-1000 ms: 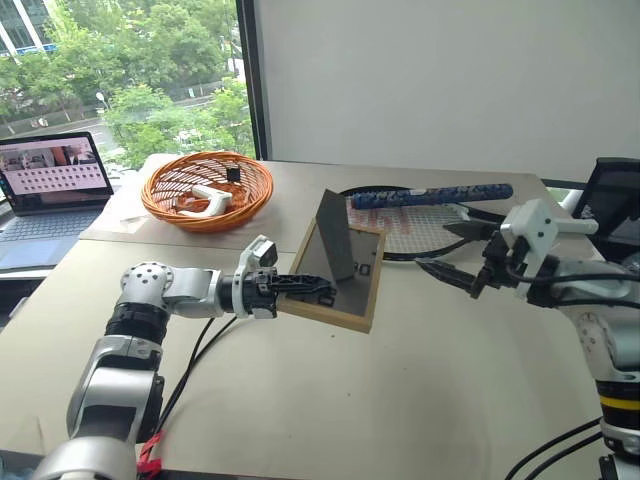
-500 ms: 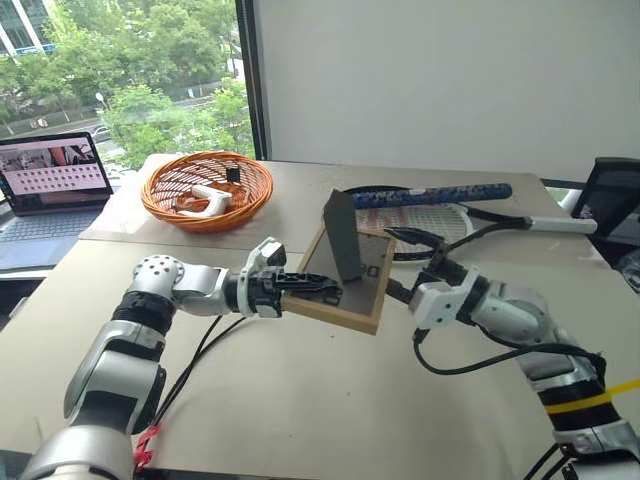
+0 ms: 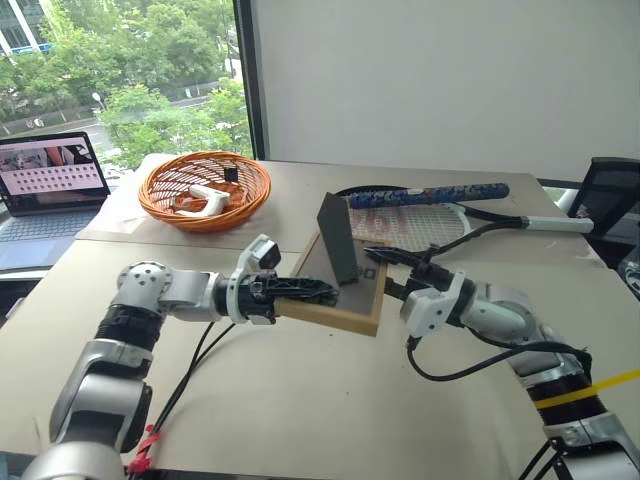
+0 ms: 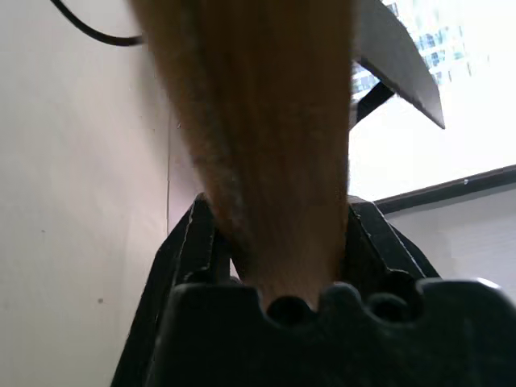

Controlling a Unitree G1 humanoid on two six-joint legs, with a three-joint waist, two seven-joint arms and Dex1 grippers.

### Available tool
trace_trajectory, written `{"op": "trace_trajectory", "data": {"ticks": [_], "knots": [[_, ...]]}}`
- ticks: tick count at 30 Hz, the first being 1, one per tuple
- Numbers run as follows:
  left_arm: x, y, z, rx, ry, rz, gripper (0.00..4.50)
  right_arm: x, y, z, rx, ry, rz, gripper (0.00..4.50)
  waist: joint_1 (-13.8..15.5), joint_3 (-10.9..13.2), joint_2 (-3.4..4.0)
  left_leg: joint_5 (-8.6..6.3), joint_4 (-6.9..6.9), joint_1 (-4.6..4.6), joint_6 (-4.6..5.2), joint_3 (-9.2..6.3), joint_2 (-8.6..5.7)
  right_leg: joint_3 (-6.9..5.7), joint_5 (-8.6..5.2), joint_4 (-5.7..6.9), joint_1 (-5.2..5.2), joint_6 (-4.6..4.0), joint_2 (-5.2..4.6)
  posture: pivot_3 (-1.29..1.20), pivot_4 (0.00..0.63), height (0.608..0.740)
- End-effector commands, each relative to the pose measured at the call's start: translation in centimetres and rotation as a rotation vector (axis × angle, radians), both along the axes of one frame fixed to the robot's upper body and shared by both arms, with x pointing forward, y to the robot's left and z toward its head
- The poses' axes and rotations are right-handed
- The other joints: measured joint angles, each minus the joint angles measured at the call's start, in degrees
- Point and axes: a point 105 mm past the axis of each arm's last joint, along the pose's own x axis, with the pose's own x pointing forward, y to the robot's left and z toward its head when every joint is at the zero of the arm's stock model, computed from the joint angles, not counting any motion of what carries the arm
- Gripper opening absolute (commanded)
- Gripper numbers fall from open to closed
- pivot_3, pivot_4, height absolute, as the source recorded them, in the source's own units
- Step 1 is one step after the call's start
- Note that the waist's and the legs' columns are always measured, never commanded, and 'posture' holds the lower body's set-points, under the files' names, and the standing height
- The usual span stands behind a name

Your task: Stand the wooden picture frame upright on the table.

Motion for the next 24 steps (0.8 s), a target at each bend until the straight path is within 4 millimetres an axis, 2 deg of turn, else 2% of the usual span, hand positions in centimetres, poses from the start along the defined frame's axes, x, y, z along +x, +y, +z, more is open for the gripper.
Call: {"op": "trace_trajectory", "data": {"ticks": [1, 2, 3, 6, 8, 11, 14, 18, 21, 24], "knots": [[-1.6, 3.7, 2.7, 0.033, -0.24, 0.099, 3.85, 2.5, -3.7, 2.2, 0.162, 0.1, -0.115, 1.3, -0.37, 0.01, 0.02, 0.0, 0.0, 0.04, 0.0, 0.0, 0.0, 0.0, 0.0, 0.03, 0.02, -0.01, 0.0, 0.0, 0.15, 0.705], [-1.7, 4.1, 2.7, 0.061, -0.272, 0.117, 4.25, 2.7, -3.8, 2.2, 0.173, 0.124, -0.114, 1.3, -0.55, 0.02, 0.02, 0.01, -0.02, 0.06, 0.01, -0.01, 0.0, -0.01, 0.0, 0.06, 0.03, -0.01, 0.01, 0.0, 0.15, 0.705], [-1.6, 4.7, 2.3, 0.105, -0.332, 0.169, 4.5, 3.2, -3.9, 2.3, 0.24, 0.22, -0.108, 1.3, -0.58, 0.03, -0.01, 0.01, -0.02, 0.06, 0.02, -0.03, 0.0, -0.04, 0.0, 0.08, 0.04, -0.01, 0.01, 0.0, 0.15, 0.705], [-0.8, 5.9, 1.6, 0.188, -0.553, 0.323, 4.5, 4.4, -3.9, 2.0, 0.409, 0.513, -0.07, 1.27, -0.01, 0.12, 0.12, 0.03, 0.06, 0.18, 0.09, -0.07, -0.01, -0.15, 0.0, 0.05, 0.31, -0.02, -0.04, 0.0, 0.15, 0.705], [-0.9, 6.6, 1.6, 0.182, -0.638, 0.363, 4.5, 5.0, -4.0, 0.5, 0.455, 0.785, -0.072, 1.27, 0.1, 0.17, 0.16, 0.01, 0.03, 0.48, 0.1, -0.09, 0.0, -0.21, -0.01, 0.02, 0.56, -0.09, -0.04, 0.0, 0.15, 0.705], [-1.0, 7.0, 1.4, 0.159, -0.649, 0.376, 4.5, 4.5, -3.9, -2.0, 0.447, 1.114, -0.07, 1.27, 0.28, 0.21, 0.15, 0.02, 0.01, 0.51, 0.11, -0.17, 0.03, -0.29, 0.0, 0.04, 0.6, -0.14, 0.0, 0.0, 0.15, 0.705], [-0.6, 6.9, 0.7, 0.198, -0.703, 0.412, 4.5, 4.3, -3.6, -2.9, 0.484, 1.28, -0.065, 1.27, 0.58, 0.21, 0.16, -0.01, 0.01, 0.45, 0.16, -0.22, 0.03, -0.35, -0.03, -0.02, 0.58, -0.15, -0.01, 0.0, 0.15, 0.705], [-0.2, 6.6, 0.6, 0.224, -0.771, 0.466, 4.5, 4.3, -3.4, -3.2, 0.521, 1.362, -0.056, 1.27, 0.6, 0.23, 0.18, -0.02, -0.02, 0.3, 0.18, -0.24, 0.03, -0.36, -0.03, -0.04, 0.42, -0.16, 0.0, 0.0, 0.15, 0.705], [0.3, 6.8, 0.8, 0.242, -0.887, 0.537, 4.5, 4.6, -3.9, -4.6, 0.575, 1.461, -0.09, 1.27, 0.52, 0.23, 0.18, -0.02, -0.01, 0.17, 0.18, -0.26, 0.04, -0.37, -0.03, -0.02, 0.3, -0.15, 0.02, 0.0, 0.15, 0.705], [1.0, 7.2, 1.2, 0.235, -0.935, 0.598, 4.5, 4.1, -3.9, -6.0, 0.608, 1.581, -0.087, 1.27, 0.68, 0.23, 0.18, -0.02, 0.01, 0.16, 0.18, -0.28, 0.03, -0.39, -0.02, -0.03, 0.33, -0.15, 0.02, 0.0, 0.15, 0.705]]}}
